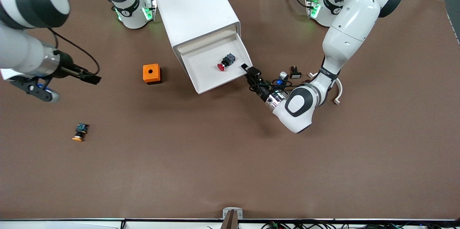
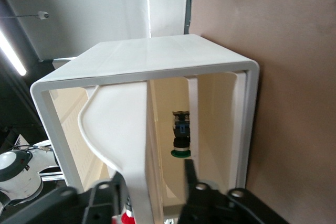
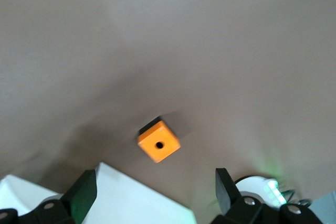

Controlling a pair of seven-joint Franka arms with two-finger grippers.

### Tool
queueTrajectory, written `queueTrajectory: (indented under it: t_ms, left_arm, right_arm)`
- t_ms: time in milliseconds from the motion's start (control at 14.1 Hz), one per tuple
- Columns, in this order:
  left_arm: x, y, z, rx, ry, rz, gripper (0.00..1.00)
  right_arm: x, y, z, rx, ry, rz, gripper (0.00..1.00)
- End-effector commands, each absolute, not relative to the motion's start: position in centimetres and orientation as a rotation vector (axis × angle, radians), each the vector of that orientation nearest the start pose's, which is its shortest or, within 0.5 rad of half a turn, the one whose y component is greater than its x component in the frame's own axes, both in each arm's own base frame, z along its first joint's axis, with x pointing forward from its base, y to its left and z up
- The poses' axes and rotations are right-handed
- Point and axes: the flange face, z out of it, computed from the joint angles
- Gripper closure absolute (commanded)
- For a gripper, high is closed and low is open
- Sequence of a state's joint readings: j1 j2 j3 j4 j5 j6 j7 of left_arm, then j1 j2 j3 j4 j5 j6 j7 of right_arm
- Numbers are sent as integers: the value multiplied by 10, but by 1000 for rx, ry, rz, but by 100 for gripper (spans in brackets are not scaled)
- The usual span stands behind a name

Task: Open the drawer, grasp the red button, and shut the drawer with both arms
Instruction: 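Reach the right gripper into the drawer while the left gripper withdraws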

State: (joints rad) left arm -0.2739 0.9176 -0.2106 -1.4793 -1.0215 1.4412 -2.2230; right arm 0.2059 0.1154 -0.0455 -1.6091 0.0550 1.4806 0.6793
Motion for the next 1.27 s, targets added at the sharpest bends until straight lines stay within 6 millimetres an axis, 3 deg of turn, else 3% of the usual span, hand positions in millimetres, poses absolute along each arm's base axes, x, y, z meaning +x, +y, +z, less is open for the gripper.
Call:
queueTrajectory:
  t_ms: [0,71,142,283,566,708,920,1204]
  left_arm:
    - [545,-363,179,-1071,-1816,1679,7]
    - [553,-360,185,-1122,-1824,1707,1]
    - [562,-356,191,-1166,-1835,1733,1]
    - [584,-348,209,-1310,-1846,1805,1]
    - [613,-342,248,-1835,-1746,1932,1]
    - [620,-330,251,-2058,-1683,1910,1]
    - [628,-323,264,-2388,-1523,1787,1]
    - [640,-312,288,-2812,-1284,1455,1]
  right_arm:
    - [551,169,539,-3038,919,301,0]
    - [546,194,534,-3042,922,290,0]
    - [536,219,521,-3065,884,300,0]
    - [522,249,500,-3035,906,295,0]
    - [499,326,497,-2954,937,209,0]
    - [489,357,487,-2931,982,183,0]
    - [467,406,462,-2905,1054,164,0]
    - [441,458,433,-2868,1114,129,0]
